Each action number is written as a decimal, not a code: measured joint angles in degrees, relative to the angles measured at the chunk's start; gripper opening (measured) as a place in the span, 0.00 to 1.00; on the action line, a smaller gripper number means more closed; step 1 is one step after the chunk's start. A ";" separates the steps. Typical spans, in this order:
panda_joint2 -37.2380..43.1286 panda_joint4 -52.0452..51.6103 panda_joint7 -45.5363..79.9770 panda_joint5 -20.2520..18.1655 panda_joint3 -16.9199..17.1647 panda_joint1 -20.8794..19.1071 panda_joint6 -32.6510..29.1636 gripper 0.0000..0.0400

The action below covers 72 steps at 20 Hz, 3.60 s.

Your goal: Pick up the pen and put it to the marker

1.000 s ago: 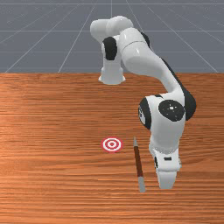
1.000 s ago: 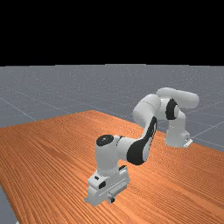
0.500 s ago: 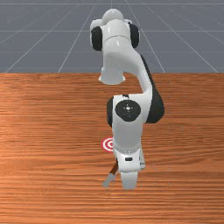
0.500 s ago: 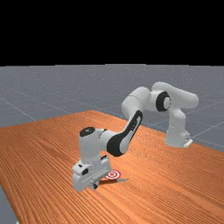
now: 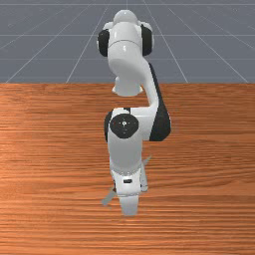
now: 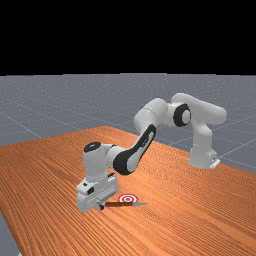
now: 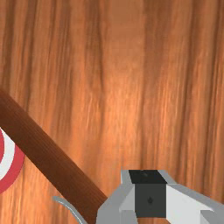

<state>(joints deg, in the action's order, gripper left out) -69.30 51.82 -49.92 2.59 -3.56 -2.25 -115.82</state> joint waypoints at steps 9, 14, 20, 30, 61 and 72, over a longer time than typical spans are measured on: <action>0.58 1.68 -1.59 -1.25 -0.80 -2.30 -0.94 0.00; 1.39 3.13 1.97 -0.04 0.17 0.71 -1.73 0.00; 8.27 13.35 1.93 -0.26 -0.20 0.21 -7.89 0.00; 10.41 15.40 4.46 -1.06 0.06 0.26 -5.83 0.00; 12.61 24.11 0.31 -0.86 0.16 -2.80 -13.71 1.00; 14.50 25.53 -0.58 -1.58 -0.57 -3.51 -12.93 0.93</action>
<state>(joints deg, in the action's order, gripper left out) -54.80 77.35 -50.49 1.01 -4.13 -5.76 -128.75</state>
